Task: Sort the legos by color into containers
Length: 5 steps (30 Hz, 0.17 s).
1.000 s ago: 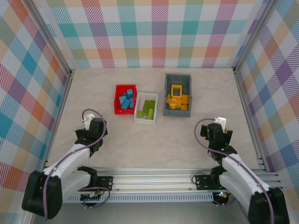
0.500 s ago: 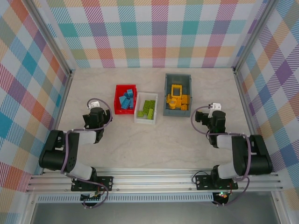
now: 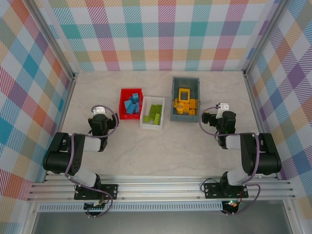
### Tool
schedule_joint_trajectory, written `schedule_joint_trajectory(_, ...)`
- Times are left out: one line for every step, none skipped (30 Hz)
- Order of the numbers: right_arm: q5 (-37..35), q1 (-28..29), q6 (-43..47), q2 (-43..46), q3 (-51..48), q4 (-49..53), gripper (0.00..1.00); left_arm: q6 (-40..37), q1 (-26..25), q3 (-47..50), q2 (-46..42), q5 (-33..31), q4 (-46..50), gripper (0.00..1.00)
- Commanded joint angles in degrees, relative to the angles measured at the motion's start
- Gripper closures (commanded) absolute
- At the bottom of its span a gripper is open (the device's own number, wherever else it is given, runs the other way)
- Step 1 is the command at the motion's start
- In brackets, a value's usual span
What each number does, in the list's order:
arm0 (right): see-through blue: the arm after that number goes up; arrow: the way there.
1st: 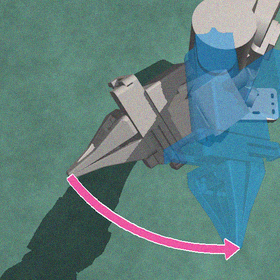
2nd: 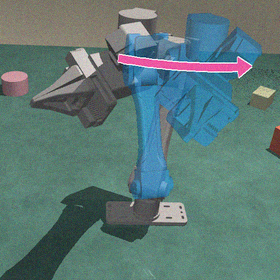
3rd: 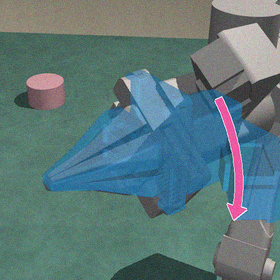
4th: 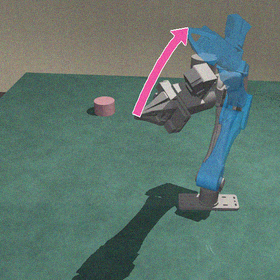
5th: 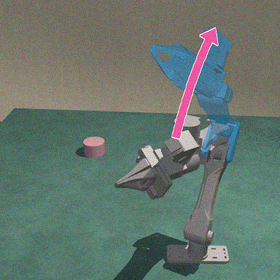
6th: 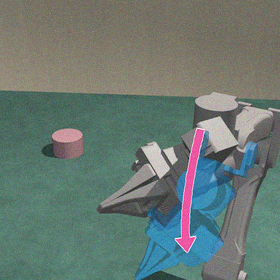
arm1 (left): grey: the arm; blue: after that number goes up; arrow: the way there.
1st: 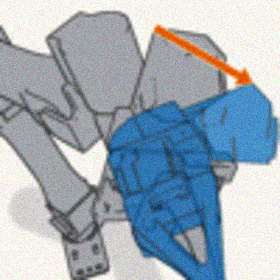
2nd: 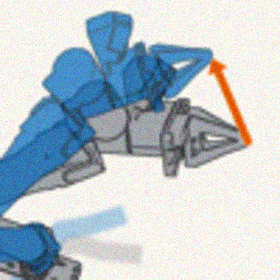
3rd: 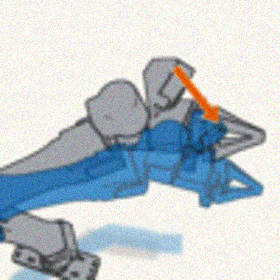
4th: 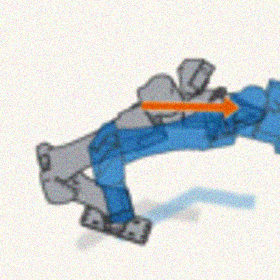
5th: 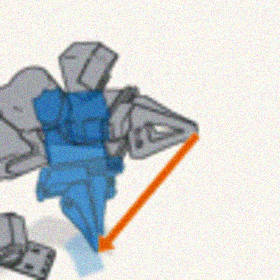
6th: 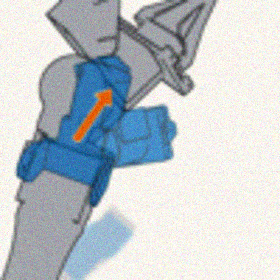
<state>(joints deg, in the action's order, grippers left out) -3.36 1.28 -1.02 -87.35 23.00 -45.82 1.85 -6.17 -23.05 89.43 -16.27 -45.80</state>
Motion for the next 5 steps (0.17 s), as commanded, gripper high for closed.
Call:
schedule_joint_trajectory(1.2, -0.4, -0.2, -0.1, 0.6, -0.6, 0.0, -0.7, 1.0, 0.2, 0.0, 0.7, -2.3, 0.0)
schedule_joint_trajectory(1.2, -0.4, -0.1, -0.1, 0.6, -0.6, 0.0, -0.8, 1.0, 0.2, 0.0, 0.7, -2.3, 0.0)
schedule_joint_trajectory(1.2, -0.4, -0.1, -0.1, 0.6, -0.6, 0.0, -0.7, 1.0, 0.2, 0.0, 0.7, -2.3, 0.0)
schedule_joint_trajectory(1.1, -0.4, -0.1, -0.1, 0.5, -0.7, 0.0, -0.8, 1.0, 0.2, 0.0, 0.7, -2.3, 0.0)
schedule_joint_trajectory(0.9, -0.3, -0.1, -0.1, 0.4, -0.7, 0.0, -0.7, 1.0, 0.2, 0.0, 0.7, -2.3, 0.0)
